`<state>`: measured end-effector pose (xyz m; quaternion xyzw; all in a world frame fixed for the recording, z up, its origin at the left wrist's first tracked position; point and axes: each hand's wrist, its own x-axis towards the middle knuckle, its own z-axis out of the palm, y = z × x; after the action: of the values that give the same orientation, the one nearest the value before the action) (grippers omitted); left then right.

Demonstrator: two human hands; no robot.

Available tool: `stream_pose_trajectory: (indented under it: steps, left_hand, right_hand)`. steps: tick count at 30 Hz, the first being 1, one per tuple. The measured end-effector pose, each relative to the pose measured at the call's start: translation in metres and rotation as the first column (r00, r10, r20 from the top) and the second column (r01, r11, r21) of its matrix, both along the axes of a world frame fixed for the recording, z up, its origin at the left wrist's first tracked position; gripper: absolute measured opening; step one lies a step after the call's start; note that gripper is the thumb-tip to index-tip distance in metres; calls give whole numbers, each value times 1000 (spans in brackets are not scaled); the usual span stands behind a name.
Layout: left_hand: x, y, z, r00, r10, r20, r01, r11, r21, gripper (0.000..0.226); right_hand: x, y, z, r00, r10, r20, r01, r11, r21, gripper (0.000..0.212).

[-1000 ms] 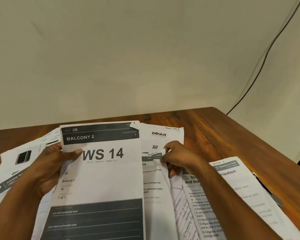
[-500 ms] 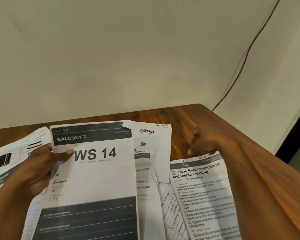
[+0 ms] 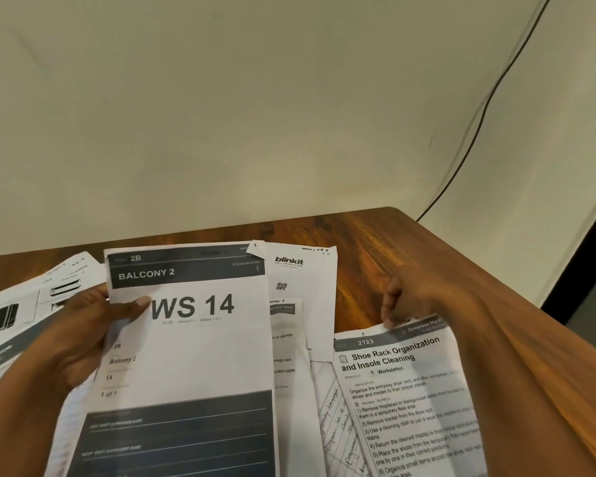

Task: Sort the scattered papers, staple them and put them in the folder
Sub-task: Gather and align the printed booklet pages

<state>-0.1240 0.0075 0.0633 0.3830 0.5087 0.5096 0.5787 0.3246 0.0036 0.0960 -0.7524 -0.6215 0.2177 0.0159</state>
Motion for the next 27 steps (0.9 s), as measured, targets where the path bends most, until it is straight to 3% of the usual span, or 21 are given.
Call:
stream_pose_trajectory:
  steps: [5, 9, 12, 17, 22, 25, 27]
  left_hand:
    - [0, 0, 1, 1000, 18, -8, -18, 999, 41, 36]
    - [-6, 2, 1, 999, 38, 19, -38, 999, -3, 51]
    - [-8, 3, 1, 999, 36, 12, -36, 999, -19, 57]
    - [-7, 1, 3, 999, 41, -21, -41, 999, 22, 58]
    - [-19, 2, 3, 998, 55, -22, -53, 997, 47, 40]
    - [-26, 2, 4, 998, 56, -1, -56, 996, 67, 42]
    - [-31, 2, 3, 998, 67, 20, -69, 995, 77, 39]
  right_hand:
    - [-3, 0, 26, 978, 154, -138, -163, 985, -60, 8]
    - [-15, 9, 42, 942, 268, -204, -294, 950, -109, 3]
    - [-22, 9, 56, 875, 341, -345, -395, 913, -102, 5]
    - [-34, 17, 51, 690, 411, -596, -520, 854, -12, 10]
    - [-55, 25, 44, 453, 438, -776, -596, 796, 102, 11]
    - [-64, 22, 58, 280, 404, -871, -455, 855, 250, 9]
    - [-70, 27, 65, 226, 430, -874, -332, 878, 346, 13]
